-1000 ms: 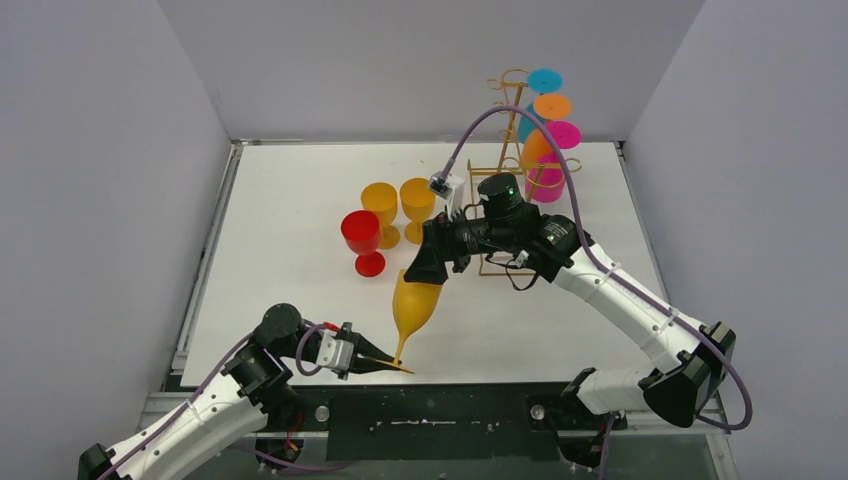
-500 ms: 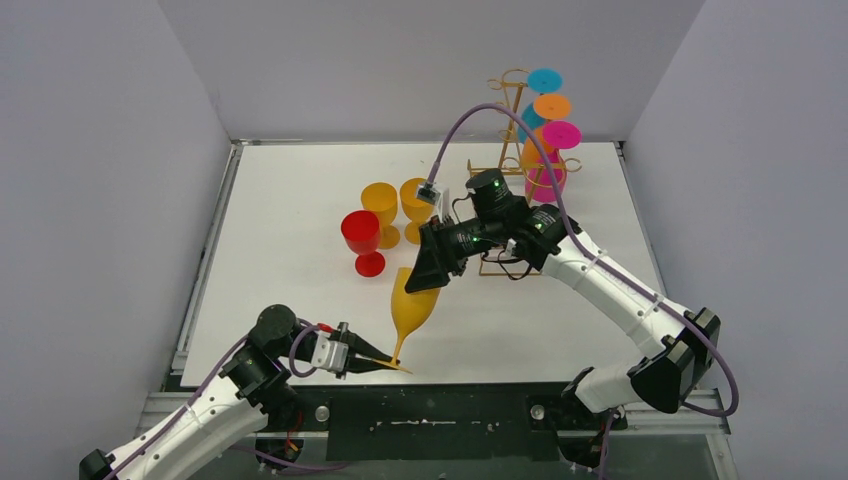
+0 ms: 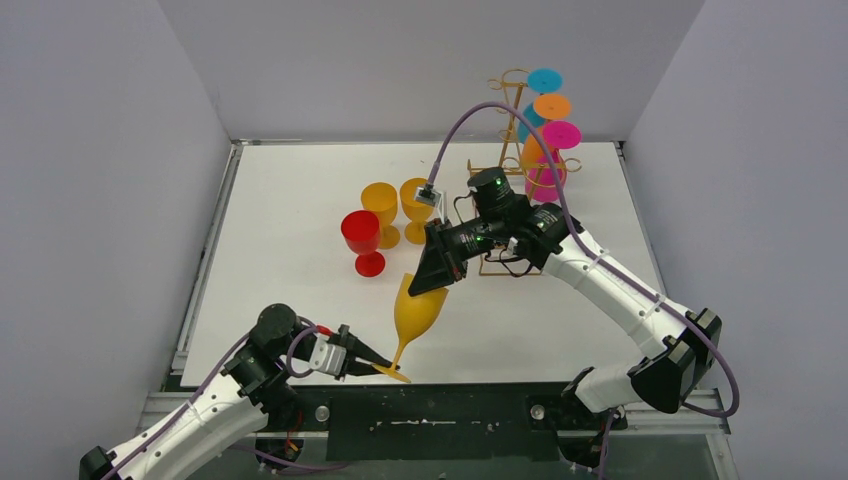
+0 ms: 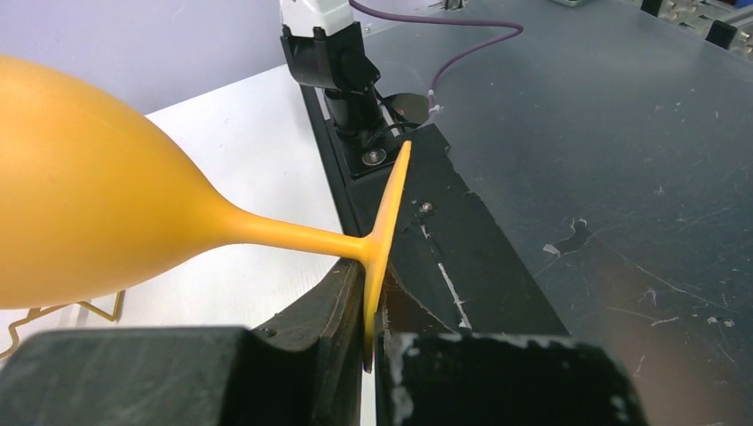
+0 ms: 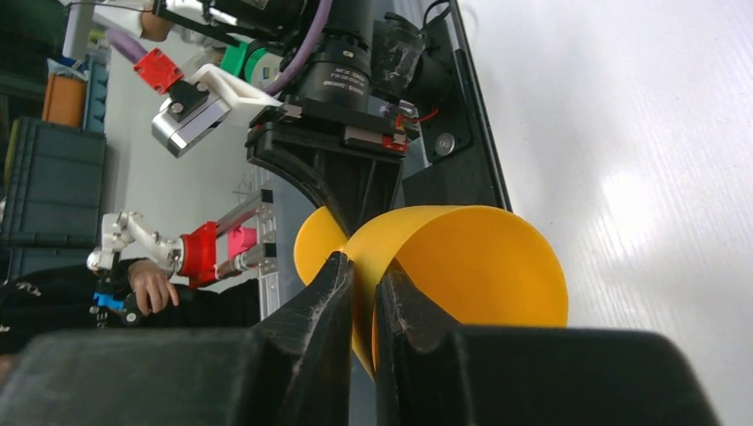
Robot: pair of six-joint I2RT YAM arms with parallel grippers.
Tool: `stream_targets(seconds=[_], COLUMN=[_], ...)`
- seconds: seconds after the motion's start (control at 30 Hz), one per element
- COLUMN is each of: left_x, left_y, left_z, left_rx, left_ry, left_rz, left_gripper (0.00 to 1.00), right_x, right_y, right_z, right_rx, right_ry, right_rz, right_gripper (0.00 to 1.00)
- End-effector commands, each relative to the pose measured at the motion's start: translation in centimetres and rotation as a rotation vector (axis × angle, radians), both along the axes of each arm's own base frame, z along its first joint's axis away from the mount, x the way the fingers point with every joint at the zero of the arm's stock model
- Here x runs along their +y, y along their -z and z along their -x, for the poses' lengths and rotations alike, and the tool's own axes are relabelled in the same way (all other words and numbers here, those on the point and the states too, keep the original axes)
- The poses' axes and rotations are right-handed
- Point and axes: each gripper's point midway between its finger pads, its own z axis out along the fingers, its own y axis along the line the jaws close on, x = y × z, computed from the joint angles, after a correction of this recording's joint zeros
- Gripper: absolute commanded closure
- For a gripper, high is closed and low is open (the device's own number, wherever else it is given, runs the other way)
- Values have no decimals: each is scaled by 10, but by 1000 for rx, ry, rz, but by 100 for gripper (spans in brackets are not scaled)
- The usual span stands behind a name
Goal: Take the wine glass off the wine glass rack
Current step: Place the wine glass at the center of the board.
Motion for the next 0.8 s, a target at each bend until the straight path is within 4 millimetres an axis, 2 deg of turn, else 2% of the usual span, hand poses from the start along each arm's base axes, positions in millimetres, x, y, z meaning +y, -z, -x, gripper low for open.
stream_targets(seconds=[0.0, 0.03, 0.17, 0.3, 0.4, 0.5, 0.7, 0.77], left_x=[-1, -1, 0, 0, 1, 2, 5, 7], left_y=[-15, -15, -14, -14, -17, -21, -23, -21], left_z=[-6, -7, -11, -15, -16, -16, -32, -43], left_rx=[-25, -24, -24, -20, -21, -26, -19, -2], left_ry=[-30, -43, -74, -106, -114, -130, -241, -309], left_rz=[34, 35, 34, 36, 41, 54, 37, 22], left_gripper=[100, 98, 87, 76, 71, 55, 42, 34], right_x=[6, 6, 6, 7, 10, 10, 7, 7], right_y=[-19, -20, -22, -17, -10, -4, 1, 2], right_z=[3, 3, 4, 4, 4, 0, -11, -15], right_rx=[-40, -44, -62, -123, -184, -233, -298, -324], right_ry=[-34, -33, -27, 1, 23, 55, 128, 167], right_rz=[-65, -69, -85, -65, -34, 2, 30, 44], right_gripper=[97, 100, 100, 100, 100, 100, 100, 100])
